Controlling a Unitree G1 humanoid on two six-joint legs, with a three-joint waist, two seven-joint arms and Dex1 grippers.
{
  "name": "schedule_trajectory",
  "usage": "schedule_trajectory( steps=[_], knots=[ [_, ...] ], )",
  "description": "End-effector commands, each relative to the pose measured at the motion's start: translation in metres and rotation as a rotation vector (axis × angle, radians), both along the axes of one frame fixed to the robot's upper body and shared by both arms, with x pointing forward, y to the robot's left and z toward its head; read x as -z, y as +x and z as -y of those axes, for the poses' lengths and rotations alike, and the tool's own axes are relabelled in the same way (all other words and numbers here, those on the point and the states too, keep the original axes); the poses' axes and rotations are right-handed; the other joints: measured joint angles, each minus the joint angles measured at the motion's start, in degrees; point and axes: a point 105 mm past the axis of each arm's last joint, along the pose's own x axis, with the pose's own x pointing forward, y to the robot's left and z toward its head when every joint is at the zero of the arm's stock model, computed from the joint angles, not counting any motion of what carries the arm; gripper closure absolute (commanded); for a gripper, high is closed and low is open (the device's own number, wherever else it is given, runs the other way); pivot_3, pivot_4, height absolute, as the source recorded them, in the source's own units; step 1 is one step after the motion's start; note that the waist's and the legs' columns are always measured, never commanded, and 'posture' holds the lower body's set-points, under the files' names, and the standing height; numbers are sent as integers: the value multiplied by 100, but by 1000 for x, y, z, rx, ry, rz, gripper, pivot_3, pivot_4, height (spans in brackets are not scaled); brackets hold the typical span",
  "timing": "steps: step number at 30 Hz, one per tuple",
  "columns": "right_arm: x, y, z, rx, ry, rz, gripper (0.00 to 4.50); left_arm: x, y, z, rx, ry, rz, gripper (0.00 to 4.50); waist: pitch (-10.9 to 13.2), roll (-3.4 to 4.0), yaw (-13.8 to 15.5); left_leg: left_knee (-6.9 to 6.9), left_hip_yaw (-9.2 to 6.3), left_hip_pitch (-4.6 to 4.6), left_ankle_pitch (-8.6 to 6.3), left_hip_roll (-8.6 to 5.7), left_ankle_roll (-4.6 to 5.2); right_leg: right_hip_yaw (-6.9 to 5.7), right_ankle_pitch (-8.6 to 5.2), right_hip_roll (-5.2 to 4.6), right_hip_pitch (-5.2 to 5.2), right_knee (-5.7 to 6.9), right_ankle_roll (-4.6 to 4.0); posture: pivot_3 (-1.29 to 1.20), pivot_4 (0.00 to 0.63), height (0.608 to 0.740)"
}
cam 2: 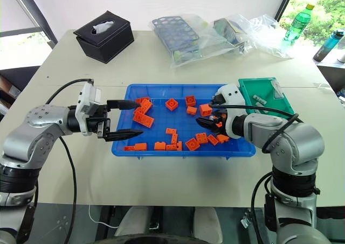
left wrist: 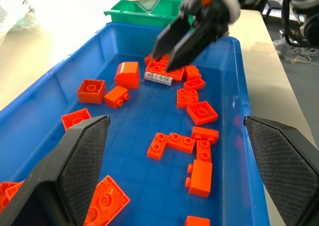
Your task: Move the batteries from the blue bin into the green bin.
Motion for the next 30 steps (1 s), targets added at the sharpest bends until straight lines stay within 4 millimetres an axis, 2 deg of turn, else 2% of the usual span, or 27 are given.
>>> schedule_trajectory(
  steps=[1,9,18,24,29,30],
  knots=[
    [6,-8,4,5,-9,-16,1029,-9,-2,1,12,-6,44,0,0,0,4,0,0,0,-2,0,3,0,0,-1,2,0,0,0,150,716],
    [26,0,6,45,-7,-54,1029,-11,0,4,19,-9,51,0,0,0,-17,0,0,0,-2,0,3,0,0,2,-1,0,0,0,150,716],
    [35,11,-7,15,0,-57,1029,-13,2,2,13,-6,58,0,0,0,-14,0,1,0,0,-1,0,0,0,2,-1,1,0,0,150,716],
    [46,21,-6,31,-19,-66,1029,-13,3,2,9,-9,61,0,0,-1,-13,0,1,1,2,-1,-3,0,0,3,0,0,0,0,150,716],
    [47,33,-8,44,-20,-53,1029,-13,3,3,8,-12,61,0,0,-1,-15,1,1,1,5,-1,-9,0,0,3,0,1,0,0,150,716],
    [48,34,-9,43,-21,-49,1260,-13,3,3,8,-12,62,0,0,-1,-15,1,1,1,5,-1,-9,0,0,3,0,1,0,0,150,716]
  ],
)
